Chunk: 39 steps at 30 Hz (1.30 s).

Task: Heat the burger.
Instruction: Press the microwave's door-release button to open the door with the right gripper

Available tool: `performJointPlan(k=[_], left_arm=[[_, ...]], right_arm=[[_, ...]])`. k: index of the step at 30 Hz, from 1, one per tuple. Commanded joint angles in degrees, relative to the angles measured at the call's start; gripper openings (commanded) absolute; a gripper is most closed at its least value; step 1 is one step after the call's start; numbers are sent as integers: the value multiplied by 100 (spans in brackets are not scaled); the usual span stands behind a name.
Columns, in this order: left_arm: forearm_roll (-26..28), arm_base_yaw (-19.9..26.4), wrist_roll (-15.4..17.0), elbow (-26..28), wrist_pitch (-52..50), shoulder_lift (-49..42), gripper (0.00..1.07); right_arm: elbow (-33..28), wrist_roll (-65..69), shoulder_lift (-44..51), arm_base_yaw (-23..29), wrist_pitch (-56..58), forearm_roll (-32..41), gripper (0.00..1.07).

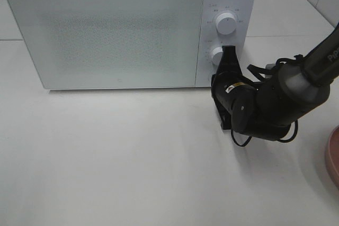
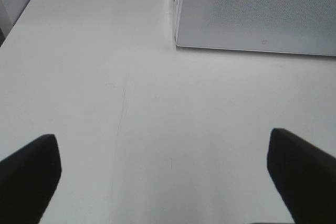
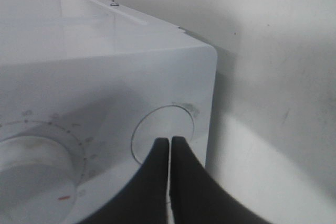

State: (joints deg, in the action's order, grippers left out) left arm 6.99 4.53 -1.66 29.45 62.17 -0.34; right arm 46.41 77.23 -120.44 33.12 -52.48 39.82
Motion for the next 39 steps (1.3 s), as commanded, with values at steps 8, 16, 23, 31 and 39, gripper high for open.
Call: performJointPlan(k=[8, 16, 23, 31, 39], left_arm=[[52, -23, 0, 6, -86, -120, 100], [52, -23, 0, 6, -86, -80, 100], [52, -23, 0, 6, -86, -80, 100], [52, -23, 0, 6, -86, -80, 100], [52, -23, 0, 6, -86, -80, 100]], right_arm=[[309, -23, -241, -11, -183, 57, 0], [435, -29, -286, -11, -441, 80, 0], [699, -235, -332, -80, -653, 258, 0], [991, -269, -504, -80, -1117, 246, 0], [1238, -309, -579, -149, -1421, 367, 0]])
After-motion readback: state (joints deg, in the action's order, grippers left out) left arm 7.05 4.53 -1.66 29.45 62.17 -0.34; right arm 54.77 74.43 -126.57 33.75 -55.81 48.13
